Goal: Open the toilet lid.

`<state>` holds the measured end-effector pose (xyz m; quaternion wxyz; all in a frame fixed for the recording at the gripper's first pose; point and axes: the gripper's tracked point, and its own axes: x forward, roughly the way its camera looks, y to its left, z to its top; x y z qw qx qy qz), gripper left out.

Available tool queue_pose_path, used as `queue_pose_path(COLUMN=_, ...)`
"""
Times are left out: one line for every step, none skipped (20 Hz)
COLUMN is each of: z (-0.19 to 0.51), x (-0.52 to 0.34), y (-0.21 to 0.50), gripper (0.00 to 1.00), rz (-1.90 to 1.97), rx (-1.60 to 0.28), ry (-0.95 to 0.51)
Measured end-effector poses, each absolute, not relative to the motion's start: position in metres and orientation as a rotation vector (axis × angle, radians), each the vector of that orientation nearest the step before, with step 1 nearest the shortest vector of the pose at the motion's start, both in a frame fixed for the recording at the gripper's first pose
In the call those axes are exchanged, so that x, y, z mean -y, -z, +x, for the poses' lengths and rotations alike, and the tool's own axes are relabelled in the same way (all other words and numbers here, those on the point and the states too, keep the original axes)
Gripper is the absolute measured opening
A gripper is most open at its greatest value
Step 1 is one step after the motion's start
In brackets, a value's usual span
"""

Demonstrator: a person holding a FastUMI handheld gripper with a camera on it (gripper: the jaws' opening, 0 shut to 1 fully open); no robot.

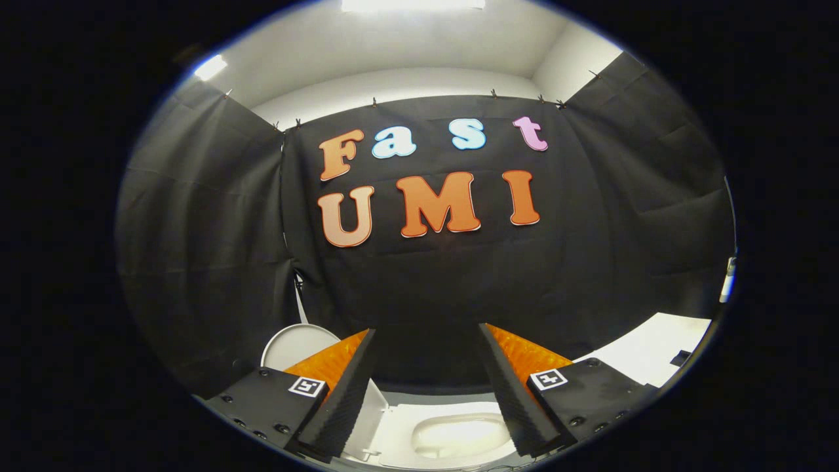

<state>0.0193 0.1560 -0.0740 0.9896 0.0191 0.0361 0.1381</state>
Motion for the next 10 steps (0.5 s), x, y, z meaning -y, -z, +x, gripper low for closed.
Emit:
queue_pose_path(z=0.019, x=-0.156, y=0.075, gripper=0.98, rz=0.036, rx=-0.074, ry=-0.279)
queue_pose_path(z=0.019, x=-0.156, y=0.076, gripper=0.98, rz=0.035, rx=-0.076, ry=-0.279)
queue_pose_path(z=0.020, x=-0.155, y=0.077, gripper=0.98, rz=0.035, rx=-0.081, ry=-0.273)
queue_pose_path(z=0.021, x=-0.152, y=0.079, gripper=0.98, rz=0.037, rx=-0.087, ry=-0.268)
queue_pose_path(z=0.021, x=-0.151, y=0.080, gripper=0.98, rz=0.042, rx=-0.093, ry=-0.266)
queue_pose_path(z=0.022, x=-0.150, y=0.081, gripper=0.98, rz=0.046, rx=-0.098, ry=-0.261)
queue_pose_path(z=0.023, x=-0.147, y=0.082, gripper=0.98, rz=0.048, rx=-0.104, ry=-0.249)
queue_pose_path(z=0.025, x=-0.145, y=0.084, gripper=0.98, rz=0.052, rx=-0.108, ry=-0.242)
queue_pose_path(z=0.025, x=-0.143, y=0.084, gripper=0.98, rz=0.059, rx=-0.113, ry=-0.236)
queue_pose_path(z=0.026, x=-0.141, y=0.085, gripper=0.98, rz=0.068, rx=-0.117, ry=-0.230)
